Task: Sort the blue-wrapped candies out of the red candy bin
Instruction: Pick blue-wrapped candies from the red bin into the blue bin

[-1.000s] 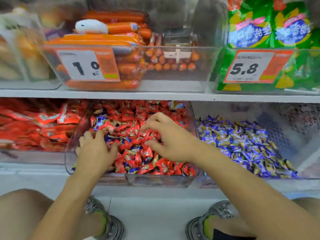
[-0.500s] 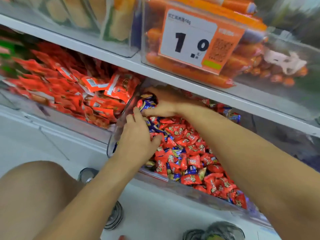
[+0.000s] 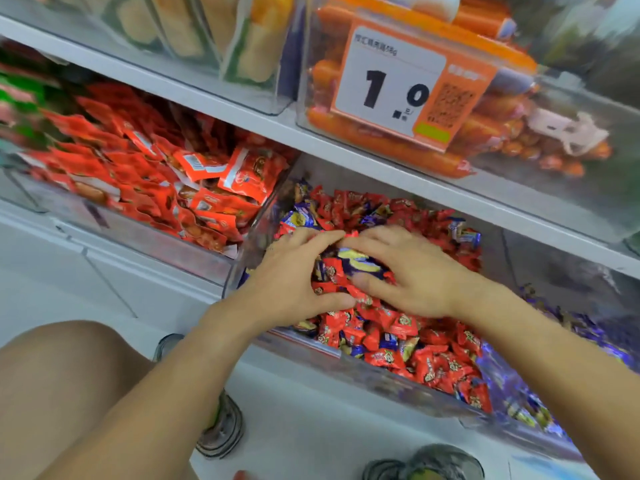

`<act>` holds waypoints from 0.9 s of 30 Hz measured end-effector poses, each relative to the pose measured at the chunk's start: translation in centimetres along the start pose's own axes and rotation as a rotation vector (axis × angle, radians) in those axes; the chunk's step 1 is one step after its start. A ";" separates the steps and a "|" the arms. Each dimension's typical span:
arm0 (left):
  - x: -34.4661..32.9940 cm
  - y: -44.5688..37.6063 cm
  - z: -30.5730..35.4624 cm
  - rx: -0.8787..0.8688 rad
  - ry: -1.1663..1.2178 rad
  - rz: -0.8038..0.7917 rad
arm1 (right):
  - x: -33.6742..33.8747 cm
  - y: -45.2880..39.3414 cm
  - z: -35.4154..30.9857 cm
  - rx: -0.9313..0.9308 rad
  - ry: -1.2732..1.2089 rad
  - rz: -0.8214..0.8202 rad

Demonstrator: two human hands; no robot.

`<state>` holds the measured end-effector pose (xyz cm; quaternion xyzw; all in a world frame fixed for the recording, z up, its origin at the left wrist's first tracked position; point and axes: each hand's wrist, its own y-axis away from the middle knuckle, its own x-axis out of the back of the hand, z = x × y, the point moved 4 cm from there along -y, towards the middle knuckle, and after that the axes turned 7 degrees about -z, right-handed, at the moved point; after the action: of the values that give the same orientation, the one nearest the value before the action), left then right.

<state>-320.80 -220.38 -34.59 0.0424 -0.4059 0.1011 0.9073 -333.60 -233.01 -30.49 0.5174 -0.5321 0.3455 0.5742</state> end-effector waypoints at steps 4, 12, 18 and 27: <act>0.0 -0.4 1.6 -0.080 0.030 -0.027 | -1.0 4.7 1.2 -0.120 0.062 0.044; 0.2 -2.9 4.6 -0.200 -0.166 -0.165 | -1.4 9.6 3.0 -0.220 -0.282 0.267; -0.3 -4.3 4.4 -0.249 -0.152 -0.160 | -0.8 9.1 2.3 -0.281 -0.184 0.447; 3.6 -2.4 2.9 -0.176 0.080 -0.035 | -0.9 4.1 0.9 -0.230 -0.059 0.316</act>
<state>-320.02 -222.68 -29.93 -0.0345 -0.3758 0.0508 0.9247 -337.93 -232.77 -30.55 0.3685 -0.6593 0.3530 0.5522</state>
